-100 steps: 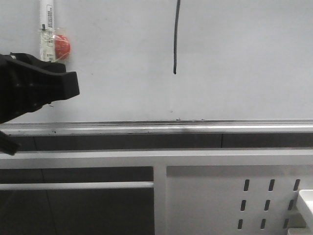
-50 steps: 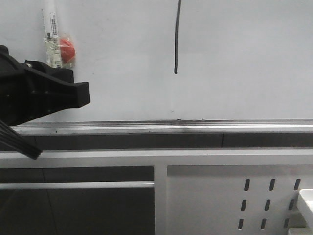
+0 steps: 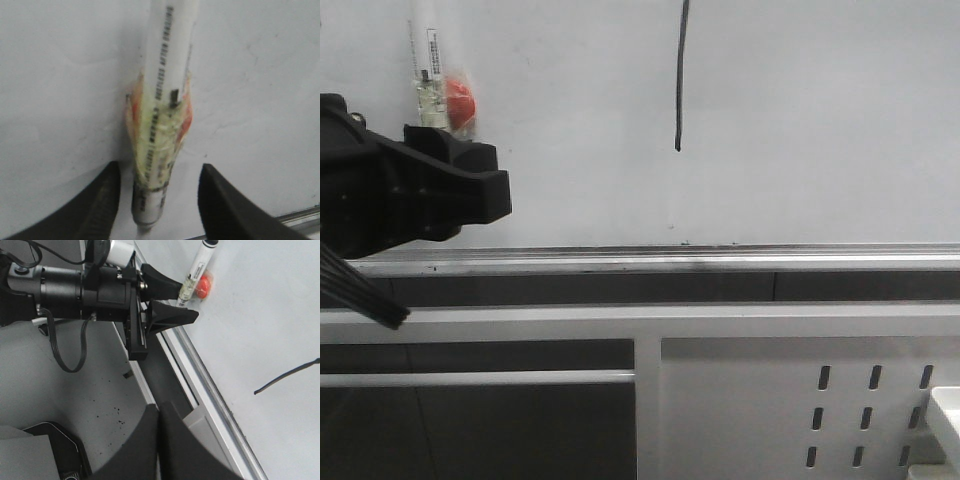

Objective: Write number 1 on whiteboard

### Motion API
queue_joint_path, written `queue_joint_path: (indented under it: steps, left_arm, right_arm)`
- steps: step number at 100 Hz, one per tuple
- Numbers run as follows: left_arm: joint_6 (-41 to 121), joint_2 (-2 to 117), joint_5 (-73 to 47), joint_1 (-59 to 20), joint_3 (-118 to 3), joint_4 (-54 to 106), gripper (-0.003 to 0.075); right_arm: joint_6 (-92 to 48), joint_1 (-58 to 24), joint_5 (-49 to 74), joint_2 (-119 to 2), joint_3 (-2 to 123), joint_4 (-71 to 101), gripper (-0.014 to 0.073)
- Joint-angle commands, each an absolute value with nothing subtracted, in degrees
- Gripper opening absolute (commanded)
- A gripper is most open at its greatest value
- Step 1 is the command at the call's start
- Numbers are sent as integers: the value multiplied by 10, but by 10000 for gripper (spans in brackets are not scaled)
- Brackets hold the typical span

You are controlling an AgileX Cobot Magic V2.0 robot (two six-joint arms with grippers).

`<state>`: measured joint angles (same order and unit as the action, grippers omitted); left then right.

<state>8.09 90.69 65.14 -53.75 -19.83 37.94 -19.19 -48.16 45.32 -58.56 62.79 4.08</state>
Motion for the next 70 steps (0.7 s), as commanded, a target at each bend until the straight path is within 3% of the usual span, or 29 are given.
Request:
queue_joint_path:
  steps: [1,29,41,56,70]
  left_arm:
    - [79,891,780,-536,-210,392,428]
    - [87,829,780,-537,-160,392,404]
    - [87,766,780,-537,-110,362,254]
    - [106,669,780,-537,-53,284,-17]
    - [130,585,777,-537,-15,225,-20]
  right_arm:
    - [-195,-483,420,-576,646,30,-59]
    - [-195,-483,377,-550,632,16,-59]
    - [-195,-483,305,-498,587,0,-59]
    - [-195,-483,245,-411,508,-15,-59]
    - [-195,-483,163,-324,426,-15,-59]
